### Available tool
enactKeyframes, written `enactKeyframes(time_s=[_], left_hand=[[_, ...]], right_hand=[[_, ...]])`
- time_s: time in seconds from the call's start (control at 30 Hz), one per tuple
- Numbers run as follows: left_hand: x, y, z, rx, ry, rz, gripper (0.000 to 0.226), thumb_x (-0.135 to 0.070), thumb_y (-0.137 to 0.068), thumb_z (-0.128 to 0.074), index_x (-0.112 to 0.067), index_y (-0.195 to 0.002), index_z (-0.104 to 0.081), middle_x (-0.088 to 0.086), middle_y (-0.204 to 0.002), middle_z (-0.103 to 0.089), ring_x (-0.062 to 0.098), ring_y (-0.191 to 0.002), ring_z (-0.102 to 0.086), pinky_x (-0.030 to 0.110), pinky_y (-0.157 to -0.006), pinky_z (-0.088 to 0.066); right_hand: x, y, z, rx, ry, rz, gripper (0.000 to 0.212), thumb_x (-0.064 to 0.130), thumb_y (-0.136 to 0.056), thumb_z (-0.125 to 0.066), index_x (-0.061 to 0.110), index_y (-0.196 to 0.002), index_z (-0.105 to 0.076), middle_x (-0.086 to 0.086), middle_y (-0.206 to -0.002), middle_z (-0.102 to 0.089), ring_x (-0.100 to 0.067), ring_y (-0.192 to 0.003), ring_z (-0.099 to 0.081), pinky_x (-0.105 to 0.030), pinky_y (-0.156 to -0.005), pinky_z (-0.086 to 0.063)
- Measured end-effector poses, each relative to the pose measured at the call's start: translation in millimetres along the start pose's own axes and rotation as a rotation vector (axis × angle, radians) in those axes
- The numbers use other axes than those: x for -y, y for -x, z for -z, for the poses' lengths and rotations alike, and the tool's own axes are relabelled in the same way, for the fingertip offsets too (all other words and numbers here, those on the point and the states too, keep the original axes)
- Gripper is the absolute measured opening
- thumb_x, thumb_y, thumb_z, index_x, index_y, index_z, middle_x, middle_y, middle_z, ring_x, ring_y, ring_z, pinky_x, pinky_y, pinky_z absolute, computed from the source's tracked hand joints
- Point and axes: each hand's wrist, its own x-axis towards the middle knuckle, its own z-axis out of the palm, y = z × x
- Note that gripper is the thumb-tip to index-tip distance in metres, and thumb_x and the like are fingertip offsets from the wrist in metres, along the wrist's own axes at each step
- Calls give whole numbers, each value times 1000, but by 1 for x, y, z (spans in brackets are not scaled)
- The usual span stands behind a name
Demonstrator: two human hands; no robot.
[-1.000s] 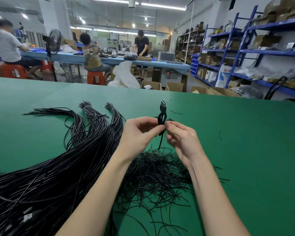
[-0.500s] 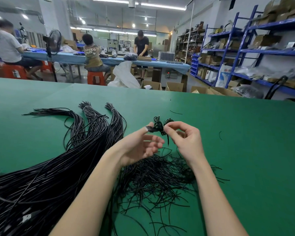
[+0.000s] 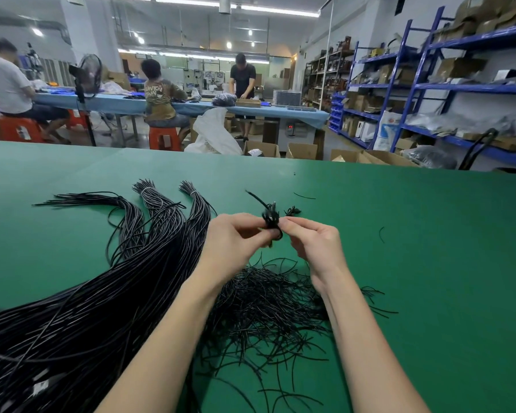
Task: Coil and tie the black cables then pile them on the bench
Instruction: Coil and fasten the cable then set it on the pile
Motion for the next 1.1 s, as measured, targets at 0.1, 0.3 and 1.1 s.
enactKeyframes(time_s=[0.1,0.3,1.1], left_hand=[[4,0,-9,-83,-263,-238,19,-9,-85,-79,-13,-103,-81,-5,-93,-77,5,-78,-71,16,-73,-56],[-4,-1,0,185,524,802,39,-37,-99,-59,0,-111,-67,5,-85,-71,12,-64,-67,19,-58,-54],[-8,0,6,202,736,824,15,-21,-67,-83,-11,-78,-82,0,-77,-64,5,-58,-53,12,-55,-49]], right_hand=[[-3,0,1,-27,-39,-38,18,10,-83,-81,19,-68,-82,9,-52,-56,-2,-44,-38,-11,-43,-29],[-2,-2,8,-27,138,215,19,18,-83,-84,35,-73,-82,9,-80,-79,-8,-69,-58,-14,-61,-47],[0,3,22,135,543,540,8,23,-82,-85,30,-85,-81,18,-86,-76,-9,-72,-65,-11,-57,-41]])
